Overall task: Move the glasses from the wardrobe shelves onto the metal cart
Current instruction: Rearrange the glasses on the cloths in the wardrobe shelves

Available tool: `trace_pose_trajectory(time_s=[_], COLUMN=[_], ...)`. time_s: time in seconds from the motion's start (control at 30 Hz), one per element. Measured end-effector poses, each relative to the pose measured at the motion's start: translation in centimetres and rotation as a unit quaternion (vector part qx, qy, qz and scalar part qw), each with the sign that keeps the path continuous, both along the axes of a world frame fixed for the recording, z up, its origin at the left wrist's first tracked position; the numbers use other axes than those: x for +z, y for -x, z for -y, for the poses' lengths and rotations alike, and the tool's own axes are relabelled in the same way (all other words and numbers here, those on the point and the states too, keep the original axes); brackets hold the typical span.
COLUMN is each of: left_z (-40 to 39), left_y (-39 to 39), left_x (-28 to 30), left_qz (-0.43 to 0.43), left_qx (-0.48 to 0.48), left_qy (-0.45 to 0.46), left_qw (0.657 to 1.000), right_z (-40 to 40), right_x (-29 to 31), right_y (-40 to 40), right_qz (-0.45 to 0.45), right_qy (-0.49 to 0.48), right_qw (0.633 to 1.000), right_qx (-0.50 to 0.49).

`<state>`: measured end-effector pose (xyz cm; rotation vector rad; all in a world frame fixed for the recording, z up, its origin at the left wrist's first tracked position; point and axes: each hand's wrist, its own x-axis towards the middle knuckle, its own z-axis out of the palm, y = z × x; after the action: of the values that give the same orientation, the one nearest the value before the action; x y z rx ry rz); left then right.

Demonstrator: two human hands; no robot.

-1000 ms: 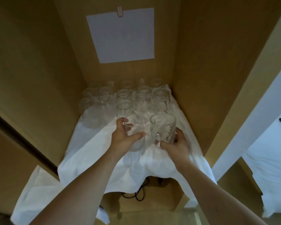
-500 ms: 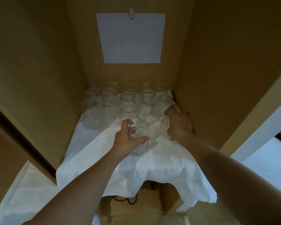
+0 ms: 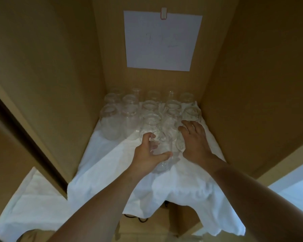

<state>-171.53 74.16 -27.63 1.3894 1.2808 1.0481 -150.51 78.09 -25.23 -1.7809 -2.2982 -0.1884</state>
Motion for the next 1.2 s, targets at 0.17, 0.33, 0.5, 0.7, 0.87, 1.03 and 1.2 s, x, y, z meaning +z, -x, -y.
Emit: trace_pose_trajectory(time_s=[0.17, 0.33, 0.5, 0.7, 0.87, 1.03, 1.2], left_z=[-0.4, 0.0, 1.3, 2.7, 3.7, 4.0, 4.1], left_y=[-0.4, -1.0, -1.6, -1.2, 0.0, 4.1, 9.8], left_x=[0.3, 0.7, 0.1, -0.6, 0.2, 2.7, 5.9], left_qz=[-0.013, -0.015, -0.035, -0.029, 0.003, -0.067, -0.254], left_qx=[-0.003, -0.006, -0.009, -0.008, 0.003, 0.117, 0.172], left_qy=[-0.001, -0.002, -0.009, 0.029, 0.094, 0.108, 0.059], left_qw=[1.000, 1.000, 0.999, 0.999, 0.996, 0.985, 0.950], right_z=[0.6, 1.7, 5.1, 7.4, 7.5, 6.8, 5.3], right_x=[1.7, 3.6, 1.3, -0.4, -1.7, -2.4, -2.7], right_y=[-0.6, -0.5, 0.5, 2.4, 2.8, 5.5, 10.2], right_qz=[0.018, -0.115, -0.246, -0.386, -0.392, -0.343, -0.327], right_qy=[0.070, 0.077, -0.048, 0.069, 0.148, 0.191, 0.207], right_qw=[0.997, 0.990, 0.968, 0.918, 0.904, 0.919, 0.922], right_qx=[0.017, -0.026, -0.013, -0.057, -0.081, -0.037, 0.006])
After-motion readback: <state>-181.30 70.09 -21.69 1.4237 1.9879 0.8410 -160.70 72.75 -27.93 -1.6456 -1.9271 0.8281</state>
